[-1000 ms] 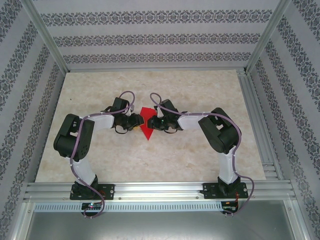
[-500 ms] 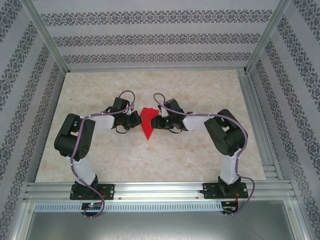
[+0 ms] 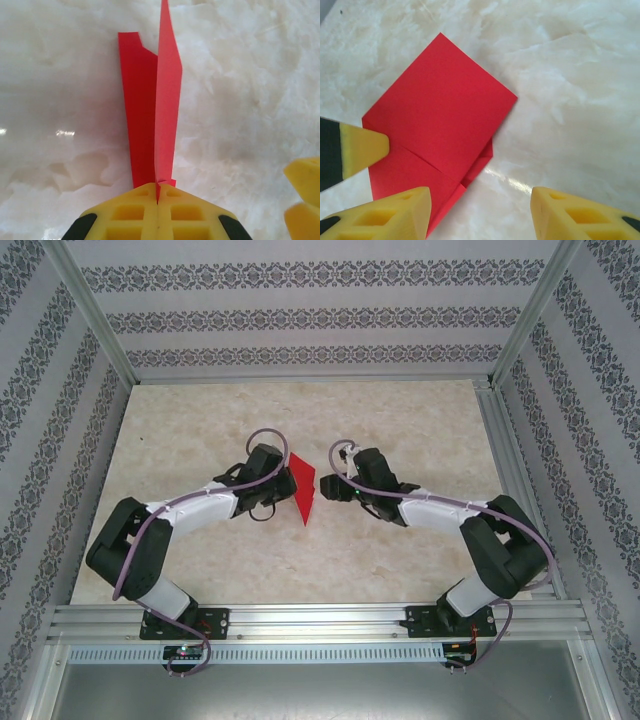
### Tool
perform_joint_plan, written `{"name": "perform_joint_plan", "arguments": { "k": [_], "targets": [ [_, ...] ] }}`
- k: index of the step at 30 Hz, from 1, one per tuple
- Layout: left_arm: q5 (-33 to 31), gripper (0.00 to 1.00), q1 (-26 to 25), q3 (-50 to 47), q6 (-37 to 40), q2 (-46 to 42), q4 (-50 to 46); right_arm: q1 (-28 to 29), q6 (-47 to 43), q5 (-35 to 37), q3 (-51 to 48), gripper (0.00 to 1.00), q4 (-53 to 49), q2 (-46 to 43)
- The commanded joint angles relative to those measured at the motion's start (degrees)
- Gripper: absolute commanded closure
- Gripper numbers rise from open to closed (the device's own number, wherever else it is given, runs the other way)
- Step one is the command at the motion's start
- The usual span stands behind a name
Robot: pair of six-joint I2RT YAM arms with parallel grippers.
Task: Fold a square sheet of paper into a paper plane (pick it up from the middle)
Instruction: Fold the wing for the fifth time at the center of the table.
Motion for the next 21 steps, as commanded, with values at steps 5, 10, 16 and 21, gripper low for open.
{"name": "perform_joint_plan", "arguments": {
  "k": [5,10,16,21],
  "targets": [
    [-8.3,0.95,-4.3,-0.6,-9.9,3.4,2.2,4.7,-9.7,4.8,-5.0,0.47,5.8,-2.4],
    [-8.4,0.95,-4.9,1.0,-11.0,5.9,1.2,9.0,-13.3,5.9,-7.9,0.5,12.6,-0.6],
    [-9.7,0.95,-5.3,2.9,-11.1,5.4,-1.2,12.6,-17.4,8.1,-8.0,0.51,15.1,2.3],
    [-9.1,0.95,-5.3,3.3,-11.5,4.3,-1.2,13.5,-20.4,8.1,-7.8,0.53,18.6,5.7]
  ]
}}
